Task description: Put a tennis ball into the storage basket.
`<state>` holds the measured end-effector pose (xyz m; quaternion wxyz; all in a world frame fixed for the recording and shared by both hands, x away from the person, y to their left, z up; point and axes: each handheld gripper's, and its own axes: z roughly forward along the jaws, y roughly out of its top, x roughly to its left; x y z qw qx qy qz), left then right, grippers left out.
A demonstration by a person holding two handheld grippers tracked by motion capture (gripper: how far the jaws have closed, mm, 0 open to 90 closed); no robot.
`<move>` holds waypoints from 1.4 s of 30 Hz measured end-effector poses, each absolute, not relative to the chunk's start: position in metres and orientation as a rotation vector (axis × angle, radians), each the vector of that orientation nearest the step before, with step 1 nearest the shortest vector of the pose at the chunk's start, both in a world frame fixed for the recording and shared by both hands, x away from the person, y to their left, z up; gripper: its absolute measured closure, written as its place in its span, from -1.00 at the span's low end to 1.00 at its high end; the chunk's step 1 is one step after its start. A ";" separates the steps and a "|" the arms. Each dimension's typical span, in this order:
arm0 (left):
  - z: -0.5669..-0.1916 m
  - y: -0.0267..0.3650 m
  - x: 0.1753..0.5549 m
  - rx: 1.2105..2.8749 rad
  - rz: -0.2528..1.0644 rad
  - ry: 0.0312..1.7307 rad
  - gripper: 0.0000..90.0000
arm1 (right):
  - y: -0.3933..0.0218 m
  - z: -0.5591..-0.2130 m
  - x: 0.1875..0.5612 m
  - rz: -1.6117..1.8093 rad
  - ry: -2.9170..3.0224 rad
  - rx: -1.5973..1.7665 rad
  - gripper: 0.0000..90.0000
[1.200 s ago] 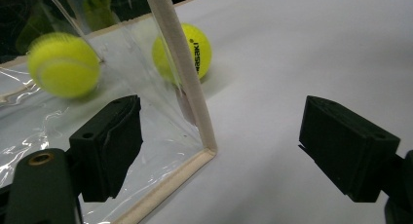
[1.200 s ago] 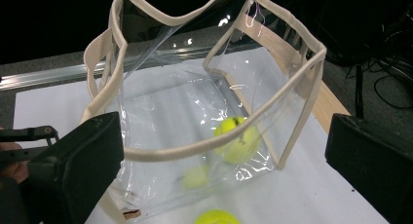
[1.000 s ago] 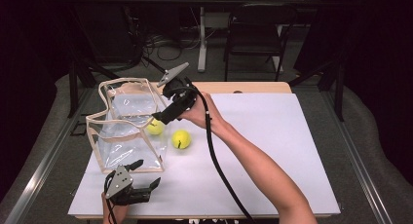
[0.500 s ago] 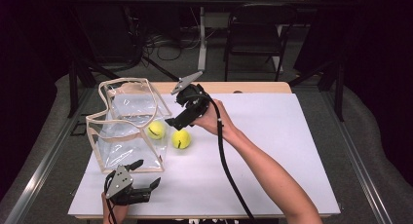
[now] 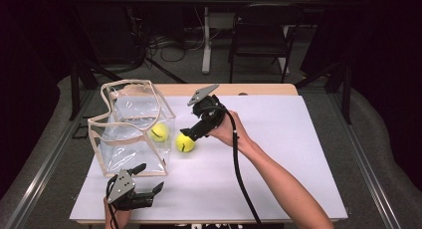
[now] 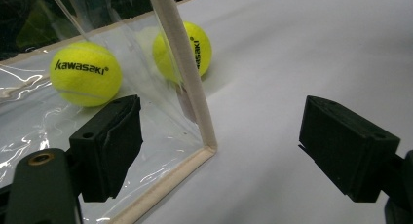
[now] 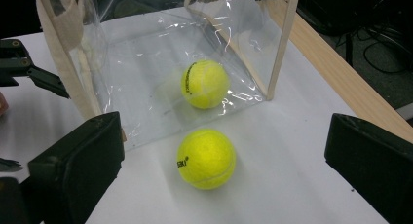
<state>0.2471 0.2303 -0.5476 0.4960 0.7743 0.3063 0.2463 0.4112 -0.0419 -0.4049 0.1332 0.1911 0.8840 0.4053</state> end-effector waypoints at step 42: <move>-0.547 0.228 0.247 1.885 0.598 0.729 -0.65 | -0.087 -0.467 0.397 1.112 2.551 0.675 -0.99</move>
